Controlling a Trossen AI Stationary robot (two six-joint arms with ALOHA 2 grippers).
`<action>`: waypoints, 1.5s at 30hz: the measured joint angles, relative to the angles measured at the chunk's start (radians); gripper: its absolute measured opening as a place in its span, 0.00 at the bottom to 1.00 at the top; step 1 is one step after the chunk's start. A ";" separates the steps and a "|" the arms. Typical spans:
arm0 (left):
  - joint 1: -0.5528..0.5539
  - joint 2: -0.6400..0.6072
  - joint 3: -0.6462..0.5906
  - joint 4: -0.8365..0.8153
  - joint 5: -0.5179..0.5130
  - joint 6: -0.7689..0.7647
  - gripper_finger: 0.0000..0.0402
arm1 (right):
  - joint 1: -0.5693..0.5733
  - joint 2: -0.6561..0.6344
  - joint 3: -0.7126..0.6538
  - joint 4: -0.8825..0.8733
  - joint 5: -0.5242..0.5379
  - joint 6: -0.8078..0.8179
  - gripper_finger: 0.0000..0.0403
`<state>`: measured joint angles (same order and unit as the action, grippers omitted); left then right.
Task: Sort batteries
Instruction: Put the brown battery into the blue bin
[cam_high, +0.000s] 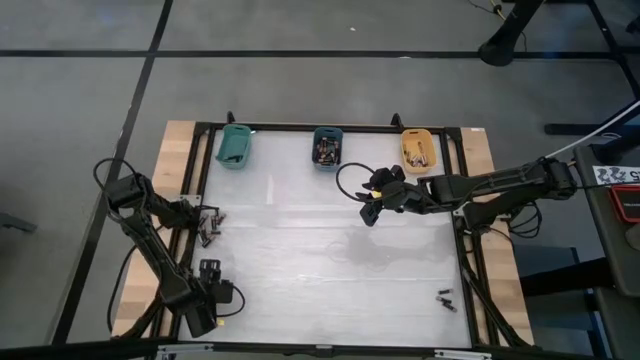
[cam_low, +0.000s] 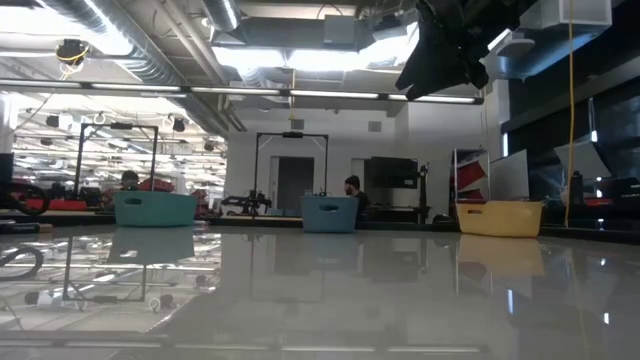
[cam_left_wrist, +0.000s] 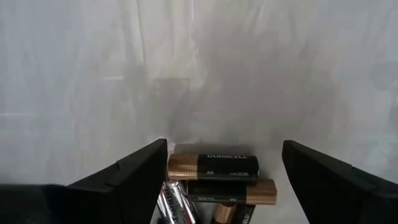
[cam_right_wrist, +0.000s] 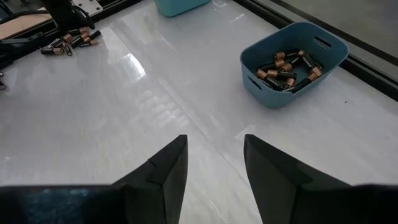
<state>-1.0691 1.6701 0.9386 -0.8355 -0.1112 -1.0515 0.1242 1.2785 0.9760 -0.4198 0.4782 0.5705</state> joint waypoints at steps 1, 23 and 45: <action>0.000 0.006 0.000 0.001 0.001 0.000 0.76 | 0.000 0.000 0.000 0.000 0.000 0.000 0.39; 0.002 0.020 0.002 -0.017 0.063 -0.096 0.76 | 0.000 0.000 0.000 0.000 -0.019 0.000 0.39; 0.001 0.022 0.005 -0.017 0.105 -0.084 0.66 | 0.000 0.000 0.000 0.000 -0.017 -0.001 0.39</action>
<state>-1.0679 1.6920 0.9436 -0.8524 -0.0063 -1.1355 0.1238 1.2785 0.9760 -0.4194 0.4610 0.5697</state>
